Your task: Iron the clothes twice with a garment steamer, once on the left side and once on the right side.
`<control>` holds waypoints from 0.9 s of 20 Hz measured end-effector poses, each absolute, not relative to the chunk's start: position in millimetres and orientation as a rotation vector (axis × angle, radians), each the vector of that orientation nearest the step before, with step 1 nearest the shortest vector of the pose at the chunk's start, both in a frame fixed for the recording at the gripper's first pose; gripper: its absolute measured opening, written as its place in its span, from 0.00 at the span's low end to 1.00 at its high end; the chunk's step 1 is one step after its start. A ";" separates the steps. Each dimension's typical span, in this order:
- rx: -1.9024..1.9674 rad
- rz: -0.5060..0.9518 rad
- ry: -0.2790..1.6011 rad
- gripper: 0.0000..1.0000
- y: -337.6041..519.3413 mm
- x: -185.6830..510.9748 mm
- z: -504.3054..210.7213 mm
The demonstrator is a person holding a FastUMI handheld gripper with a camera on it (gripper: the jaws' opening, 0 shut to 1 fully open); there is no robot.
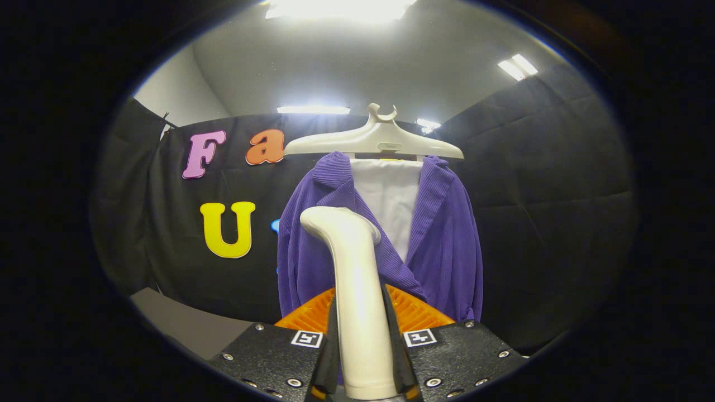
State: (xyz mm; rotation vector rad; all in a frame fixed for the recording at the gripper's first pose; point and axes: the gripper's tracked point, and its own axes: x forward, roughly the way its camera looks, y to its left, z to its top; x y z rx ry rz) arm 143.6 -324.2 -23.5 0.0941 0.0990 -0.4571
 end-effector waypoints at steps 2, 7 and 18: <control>0.098 -0.458 0.113 0.38 -327.0 135.7 -33.5; 0.125 -0.432 0.154 0.38 -323.0 111.3 -69.1; 0.044 -0.415 0.359 0.38 -298.8 90.7 -177.7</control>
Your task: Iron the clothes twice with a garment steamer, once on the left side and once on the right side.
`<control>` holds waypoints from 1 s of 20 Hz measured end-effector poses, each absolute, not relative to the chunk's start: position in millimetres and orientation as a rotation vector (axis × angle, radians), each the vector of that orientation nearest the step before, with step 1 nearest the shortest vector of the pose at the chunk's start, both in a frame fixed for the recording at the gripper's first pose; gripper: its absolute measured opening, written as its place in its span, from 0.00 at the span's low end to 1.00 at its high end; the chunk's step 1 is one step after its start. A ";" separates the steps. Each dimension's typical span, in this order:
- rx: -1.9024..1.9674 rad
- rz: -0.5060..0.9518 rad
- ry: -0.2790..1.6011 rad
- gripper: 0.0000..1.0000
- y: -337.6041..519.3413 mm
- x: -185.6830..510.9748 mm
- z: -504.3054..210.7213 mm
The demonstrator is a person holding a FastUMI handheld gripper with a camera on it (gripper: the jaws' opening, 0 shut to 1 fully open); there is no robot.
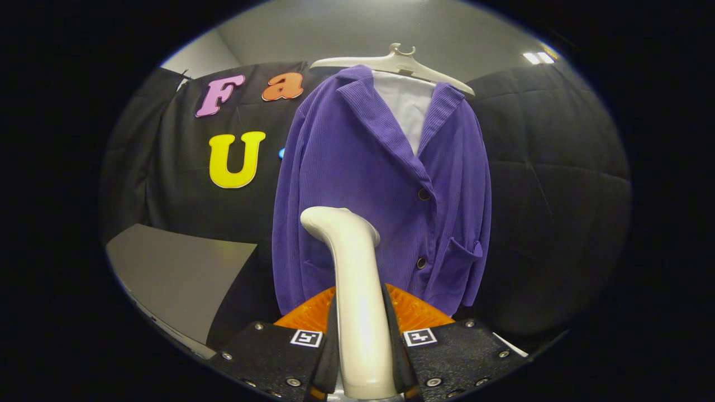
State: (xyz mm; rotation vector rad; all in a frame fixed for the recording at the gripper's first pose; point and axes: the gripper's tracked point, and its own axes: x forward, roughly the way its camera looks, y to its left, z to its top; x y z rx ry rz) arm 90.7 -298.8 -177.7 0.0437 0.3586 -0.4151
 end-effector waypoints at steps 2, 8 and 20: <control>0.057 -0.417 0.367 0.38 -297.5 89.4 -189.3; 0.068 -0.446 0.430 0.38 -298.4 71.6 -229.1; 0.187 -0.483 0.589 0.38 -280.0 28.7 -310.7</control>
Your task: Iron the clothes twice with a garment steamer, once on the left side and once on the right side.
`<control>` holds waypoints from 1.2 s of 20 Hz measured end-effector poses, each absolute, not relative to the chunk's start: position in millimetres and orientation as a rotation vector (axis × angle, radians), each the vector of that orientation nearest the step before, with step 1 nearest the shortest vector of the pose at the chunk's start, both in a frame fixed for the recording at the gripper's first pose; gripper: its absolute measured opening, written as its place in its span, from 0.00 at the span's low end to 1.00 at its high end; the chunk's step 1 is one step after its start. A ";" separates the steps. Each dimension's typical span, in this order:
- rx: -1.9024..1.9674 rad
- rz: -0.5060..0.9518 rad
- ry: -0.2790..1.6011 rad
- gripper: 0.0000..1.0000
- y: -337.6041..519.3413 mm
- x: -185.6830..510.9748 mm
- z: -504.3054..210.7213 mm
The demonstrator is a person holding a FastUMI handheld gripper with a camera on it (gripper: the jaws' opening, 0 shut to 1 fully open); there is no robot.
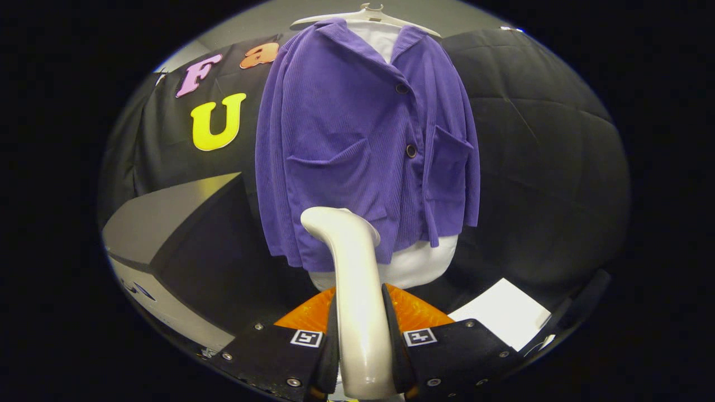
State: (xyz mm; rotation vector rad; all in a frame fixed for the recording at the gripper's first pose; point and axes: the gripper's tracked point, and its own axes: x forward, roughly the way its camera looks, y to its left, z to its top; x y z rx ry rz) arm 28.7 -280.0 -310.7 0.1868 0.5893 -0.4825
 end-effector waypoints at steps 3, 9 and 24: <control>0.219 -0.489 0.591 0.38 -276.2 22.2 -307.6; 0.207 -0.535 0.499 0.38 -297.1 0.4 -253.9; 0.174 -0.714 0.231 0.38 -402.3 29.0 -101.2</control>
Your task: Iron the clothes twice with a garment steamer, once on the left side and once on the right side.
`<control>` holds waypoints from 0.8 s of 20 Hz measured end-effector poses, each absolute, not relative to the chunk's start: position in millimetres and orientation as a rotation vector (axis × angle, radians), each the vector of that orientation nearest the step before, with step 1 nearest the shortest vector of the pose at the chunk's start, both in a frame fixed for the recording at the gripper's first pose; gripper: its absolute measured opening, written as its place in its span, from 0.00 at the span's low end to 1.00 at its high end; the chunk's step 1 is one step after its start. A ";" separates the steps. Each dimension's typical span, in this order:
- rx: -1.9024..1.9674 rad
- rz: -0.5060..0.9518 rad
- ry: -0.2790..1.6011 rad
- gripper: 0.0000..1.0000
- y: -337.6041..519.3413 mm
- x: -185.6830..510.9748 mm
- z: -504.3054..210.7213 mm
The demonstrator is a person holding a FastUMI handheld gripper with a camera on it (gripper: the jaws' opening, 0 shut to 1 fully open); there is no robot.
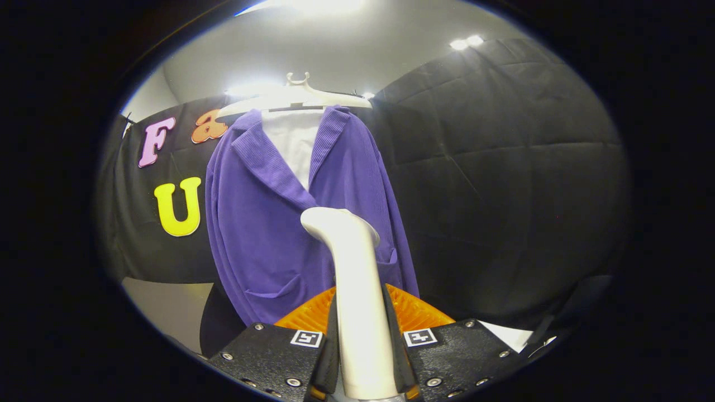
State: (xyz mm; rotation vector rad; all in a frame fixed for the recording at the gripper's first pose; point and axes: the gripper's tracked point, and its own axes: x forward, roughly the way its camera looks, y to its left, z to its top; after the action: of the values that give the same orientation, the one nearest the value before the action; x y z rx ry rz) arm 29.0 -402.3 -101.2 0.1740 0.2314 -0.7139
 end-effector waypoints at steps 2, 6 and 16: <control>0.160 -0.711 0.204 0.38 -409.5 37.7 -80.8; 0.146 -0.694 0.102 0.38 -419.8 61.6 -35.2; 0.129 -0.738 -0.005 0.38 -466.0 100.5 -10.2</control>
State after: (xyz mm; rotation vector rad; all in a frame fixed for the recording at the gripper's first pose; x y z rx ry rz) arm 100.5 -466.0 -10.2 0.1288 -0.0054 -0.7383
